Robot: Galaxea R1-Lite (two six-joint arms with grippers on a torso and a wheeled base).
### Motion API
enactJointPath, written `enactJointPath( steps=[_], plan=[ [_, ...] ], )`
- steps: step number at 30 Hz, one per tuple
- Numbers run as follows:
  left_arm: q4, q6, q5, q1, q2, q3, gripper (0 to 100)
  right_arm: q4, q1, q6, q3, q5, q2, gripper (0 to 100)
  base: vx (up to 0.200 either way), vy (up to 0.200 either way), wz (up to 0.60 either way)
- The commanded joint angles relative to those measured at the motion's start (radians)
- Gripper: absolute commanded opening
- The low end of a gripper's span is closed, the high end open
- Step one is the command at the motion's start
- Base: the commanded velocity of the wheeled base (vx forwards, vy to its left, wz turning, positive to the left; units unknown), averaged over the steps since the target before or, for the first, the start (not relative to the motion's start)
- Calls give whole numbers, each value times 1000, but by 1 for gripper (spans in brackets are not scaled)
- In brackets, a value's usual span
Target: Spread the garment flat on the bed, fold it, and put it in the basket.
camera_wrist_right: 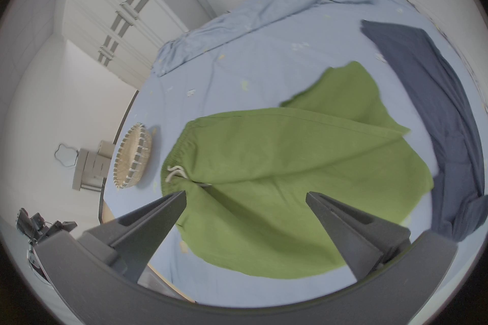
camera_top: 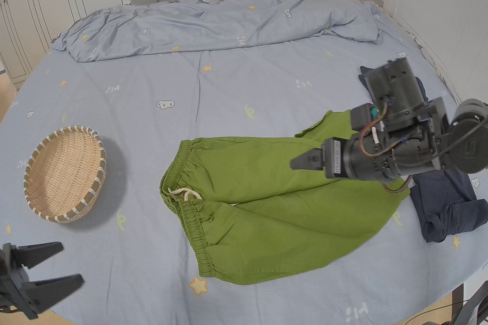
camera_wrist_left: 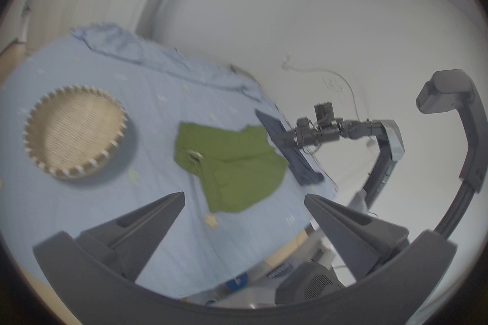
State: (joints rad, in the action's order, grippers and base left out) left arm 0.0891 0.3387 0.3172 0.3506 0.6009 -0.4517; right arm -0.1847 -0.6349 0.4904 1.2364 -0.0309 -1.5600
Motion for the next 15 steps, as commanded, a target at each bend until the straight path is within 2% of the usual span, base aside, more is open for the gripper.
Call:
enactJointPath(
  steps=[1,6,11,15],
  plan=[
    [-127,65,144,174,539,-33,100,63,228,-4,-258,100,196,100,0,0,0],
    [-309,121,140,169,790,-28,100,221,245,-7,-365,109,216,100,0,0,0],
    [-359,115,138,172,881,-16,100,277,250,-12,-400,111,215,100,0,0,0],
    [-379,100,102,169,887,10,100,278,254,-18,-413,111,215,100,0,0,0]
  ],
)
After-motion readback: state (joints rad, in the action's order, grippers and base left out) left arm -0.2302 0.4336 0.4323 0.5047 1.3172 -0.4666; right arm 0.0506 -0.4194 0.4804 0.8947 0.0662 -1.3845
